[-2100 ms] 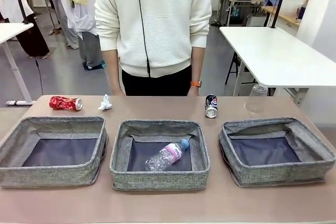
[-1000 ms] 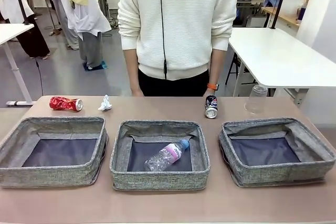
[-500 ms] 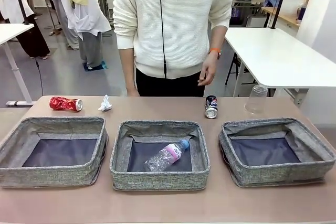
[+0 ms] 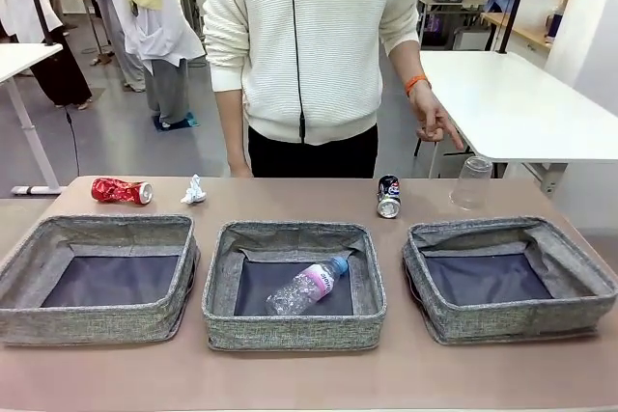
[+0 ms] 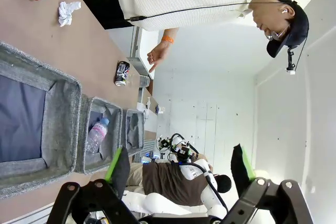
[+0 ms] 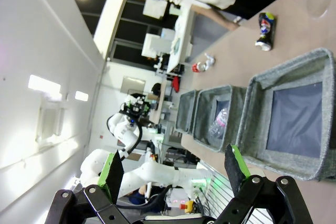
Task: Sort the waste into the appropriate baskets.
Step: Pick up the waste item pointed out by the person.
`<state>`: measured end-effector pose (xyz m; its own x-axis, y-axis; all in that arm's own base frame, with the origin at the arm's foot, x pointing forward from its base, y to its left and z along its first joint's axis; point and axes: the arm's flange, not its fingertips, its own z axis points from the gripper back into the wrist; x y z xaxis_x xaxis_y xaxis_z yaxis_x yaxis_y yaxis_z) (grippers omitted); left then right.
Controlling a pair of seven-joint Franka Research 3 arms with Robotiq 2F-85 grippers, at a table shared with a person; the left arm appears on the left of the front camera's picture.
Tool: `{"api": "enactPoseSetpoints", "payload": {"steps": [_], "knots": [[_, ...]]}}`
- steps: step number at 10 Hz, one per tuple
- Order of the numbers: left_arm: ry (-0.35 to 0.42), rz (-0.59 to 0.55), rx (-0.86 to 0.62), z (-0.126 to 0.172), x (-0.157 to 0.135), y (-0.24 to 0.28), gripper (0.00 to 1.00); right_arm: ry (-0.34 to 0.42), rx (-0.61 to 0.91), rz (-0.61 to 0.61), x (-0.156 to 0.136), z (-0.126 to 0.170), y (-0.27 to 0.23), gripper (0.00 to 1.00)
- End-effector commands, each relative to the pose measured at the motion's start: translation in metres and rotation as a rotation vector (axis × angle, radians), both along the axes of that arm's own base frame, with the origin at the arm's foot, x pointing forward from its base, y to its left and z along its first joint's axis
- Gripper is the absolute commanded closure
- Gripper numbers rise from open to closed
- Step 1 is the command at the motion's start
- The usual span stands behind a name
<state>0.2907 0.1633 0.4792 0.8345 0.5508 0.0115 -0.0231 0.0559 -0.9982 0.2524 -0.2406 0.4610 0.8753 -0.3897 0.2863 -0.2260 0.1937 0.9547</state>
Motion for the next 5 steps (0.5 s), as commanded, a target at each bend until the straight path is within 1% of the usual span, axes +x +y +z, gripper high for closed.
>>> {"api": "enactPoseSetpoints", "payload": {"steps": [1, 4, 5], "knots": [[0.016, -0.013, 0.004, 0.0036, -0.0030, 0.0013, 0.00, -0.034, 0.007, -0.002, 0.0016, 0.0024, 0.0001, 0.00], [0.016, -0.013, 0.004, 0.0036, -0.0030, 0.0013, 0.00, -0.034, 0.007, -0.002, 0.0016, 0.0024, 0.0001, 0.00], [0.016, -0.013, 0.004, 0.0036, -0.0030, 0.0013, 0.00, 0.000, 0.000, 0.000, 0.0000, 0.0000, 0.0000, 0.00]]}}
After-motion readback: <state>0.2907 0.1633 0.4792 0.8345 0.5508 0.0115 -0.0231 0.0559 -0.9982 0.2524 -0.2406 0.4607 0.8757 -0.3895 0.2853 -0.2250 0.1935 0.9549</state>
